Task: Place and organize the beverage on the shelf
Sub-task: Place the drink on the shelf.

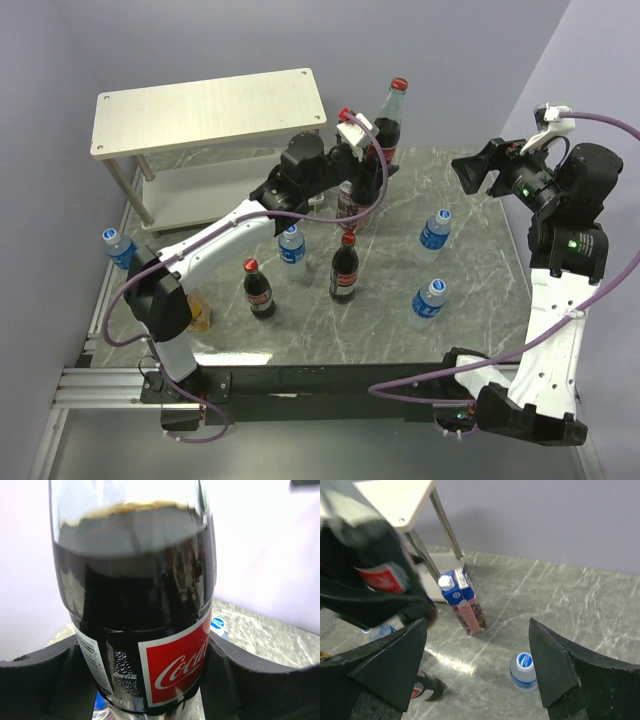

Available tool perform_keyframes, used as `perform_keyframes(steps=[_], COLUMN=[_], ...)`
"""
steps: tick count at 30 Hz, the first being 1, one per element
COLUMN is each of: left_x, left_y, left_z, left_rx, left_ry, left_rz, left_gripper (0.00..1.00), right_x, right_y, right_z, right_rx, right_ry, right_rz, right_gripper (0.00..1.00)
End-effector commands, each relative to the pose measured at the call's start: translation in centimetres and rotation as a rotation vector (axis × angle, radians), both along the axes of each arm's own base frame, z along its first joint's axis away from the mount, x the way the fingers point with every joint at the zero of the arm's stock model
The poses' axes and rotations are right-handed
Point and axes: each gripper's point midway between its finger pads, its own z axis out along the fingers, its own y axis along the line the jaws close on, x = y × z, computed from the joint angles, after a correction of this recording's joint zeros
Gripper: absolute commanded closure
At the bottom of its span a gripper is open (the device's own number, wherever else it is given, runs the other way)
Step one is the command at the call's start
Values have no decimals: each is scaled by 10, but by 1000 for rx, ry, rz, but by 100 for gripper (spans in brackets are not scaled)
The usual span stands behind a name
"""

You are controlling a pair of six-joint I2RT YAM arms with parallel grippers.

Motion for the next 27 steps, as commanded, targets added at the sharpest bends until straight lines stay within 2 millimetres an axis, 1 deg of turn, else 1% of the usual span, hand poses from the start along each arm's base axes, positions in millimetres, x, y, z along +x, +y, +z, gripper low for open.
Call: perform_keyframes(steps=[1, 2, 3, 4, 5, 6, 7, 8, 10, 11, 12, 13, 14, 15, 16, 17, 18, 19, 20, 22, 23, 25, 26, 27], left_x=[-47, -46, -48, -50, -49, -52, -53, -53, -54, -52, -55, -52, -48, -48, -44, -38, -37, -35, -28, -26, -21, -18, -11, -11], left_y=[70, 75, 82, 85, 90, 95, 98, 102, 111, 115, 121, 125, 131, 137, 139, 149, 156, 161, 171, 184, 198, 214, 226, 234], left_z=[196, 198, 206, 210, 213, 219, 223, 226, 234, 236, 243, 243, 244, 251, 248, 250, 255, 255, 256, 258, 261, 263, 262, 265], left_rx=[-355, -354, -364, -368, -367, -371, -371, -370, -350, -346, -352, -344, -339, -344, -323, -322, -326, -321, -316, -322, -326, -326, -322, -321], left_ry=[-345, -346, -356, -358, -359, -360, -360, -361, -382, -384, -392, -385, -383, -392, -372, -372, -375, -369, -371, -370, -378, -384, -380, -386], left_rz=[52, 59, 69, 74, 81, 89, 95, 101, 129, 142, 150, 171, 192, 207, 222, 249, 263, 275, 305, 329, 360, 397, 442, 461], left_gripper=[100, 100, 100, 100, 100, 100, 100, 100, 100, 100, 100, 100, 100, 100, 100, 100, 100, 100, 100, 100, 100, 100, 100, 100], right_x=[-1, 1, 1, 2, 3, 1, 2, 2, 1, 1, 1, 2, 2, 2, 4, 5, 5, 6, 7, 8, 9, 10, 11, 10], right_y=[-1, 0, 1, 2, 4, 9, 10, 11, 13, 13, 13, 15, 15, 16, 16, 17, 17, 19, 20, 23, 23, 26, 26, 28], right_z=[3, -8, -13, -19, -32, -37, -42, -54, -62, -70, -73, -74, -82, -85, -91, -94, -96, -99, -101, -103, -105, -109, -111, -111], right_rx=[-9, 0, 3, 3, 4, 7, 8, 11, 12, 15, 15, 16, 22, 23, 21, 7, 8, 6, 4, -3, -5, -5, -4, -3], right_ry=[-53, -36, -29, -22, -6, 0, 2, 21, 30, 43, 45, 43, 57, 62, 70, 68, 72, 74, 80, 80, 85, 91, 95, 96], right_rz=[29, 50, 59, 72, 93, 125, 134, 146, 163, 168, 170, 181, 184, 187, 193, 198, 203, 208, 210, 219, 215, 226, 231, 237], right_gripper=[12, 12, 12, 12, 12, 12, 12, 12, 12, 12, 12, 12, 12, 12, 12, 13, 13, 13, 13, 13, 13, 13, 14, 14])
